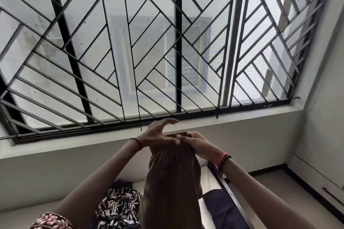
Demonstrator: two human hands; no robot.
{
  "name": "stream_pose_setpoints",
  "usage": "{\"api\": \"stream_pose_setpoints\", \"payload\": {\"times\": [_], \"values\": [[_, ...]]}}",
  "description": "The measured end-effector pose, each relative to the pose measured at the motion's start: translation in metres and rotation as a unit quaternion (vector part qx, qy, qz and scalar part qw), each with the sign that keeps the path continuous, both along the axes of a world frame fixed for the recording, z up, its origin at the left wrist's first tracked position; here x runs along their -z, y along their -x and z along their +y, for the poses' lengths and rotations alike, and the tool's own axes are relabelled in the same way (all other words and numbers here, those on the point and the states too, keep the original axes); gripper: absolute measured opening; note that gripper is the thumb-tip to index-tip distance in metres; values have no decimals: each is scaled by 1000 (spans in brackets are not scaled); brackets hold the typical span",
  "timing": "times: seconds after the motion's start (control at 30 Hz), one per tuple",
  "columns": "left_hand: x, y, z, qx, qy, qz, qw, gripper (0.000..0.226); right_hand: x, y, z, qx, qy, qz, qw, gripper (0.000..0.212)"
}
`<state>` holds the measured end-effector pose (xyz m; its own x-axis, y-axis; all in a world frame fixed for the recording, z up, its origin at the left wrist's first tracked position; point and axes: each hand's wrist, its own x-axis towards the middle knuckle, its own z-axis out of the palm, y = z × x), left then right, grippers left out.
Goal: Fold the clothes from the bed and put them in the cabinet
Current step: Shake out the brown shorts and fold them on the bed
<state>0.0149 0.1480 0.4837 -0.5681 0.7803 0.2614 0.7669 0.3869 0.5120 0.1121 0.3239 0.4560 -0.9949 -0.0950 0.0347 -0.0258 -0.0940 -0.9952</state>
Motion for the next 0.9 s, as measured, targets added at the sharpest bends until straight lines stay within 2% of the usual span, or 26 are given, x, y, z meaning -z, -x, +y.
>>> {"api": "stream_pose_setpoints", "payload": {"times": [0.07,0.13,0.3,0.37,0.4,0.43,0.5,0.57,0.67,0.77,0.9], "values": [[-3,1,-8,12,135,-34,990,85,-1,-2,2,-14,19,-13,1000,19],[-2,3,-14,28,190,-85,978,79,-2,-5,7,-35,22,-20,999,22],[-5,6,-22,45,164,-156,973,50,2,-11,24,-67,16,-32,997,33],[-5,1,-20,37,157,-160,974,28,4,-14,28,-64,-24,-14,998,27],[-3,0,-18,33,150,-156,976,24,3,-17,29,-53,-58,-2,997,22],[2,0,-17,30,145,-148,978,27,3,-18,31,-39,-103,11,994,19],[12,-2,-14,21,147,-135,980,35,3,-15,33,-24,-198,26,980,31],[21,-6,-12,21,168,-115,979,31,6,-12,30,-29,-292,35,955,37],[26,-13,-13,33,201,-88,975,31,15,-9,22,-48,-404,57,912,24],[36,-15,-22,41,248,-170,953,36,28,-10,15,-78,-416,50,905,26],[63,-24,-38,39,289,-295,910,57,62,-16,0,-135,-405,-17,904,32]]}}
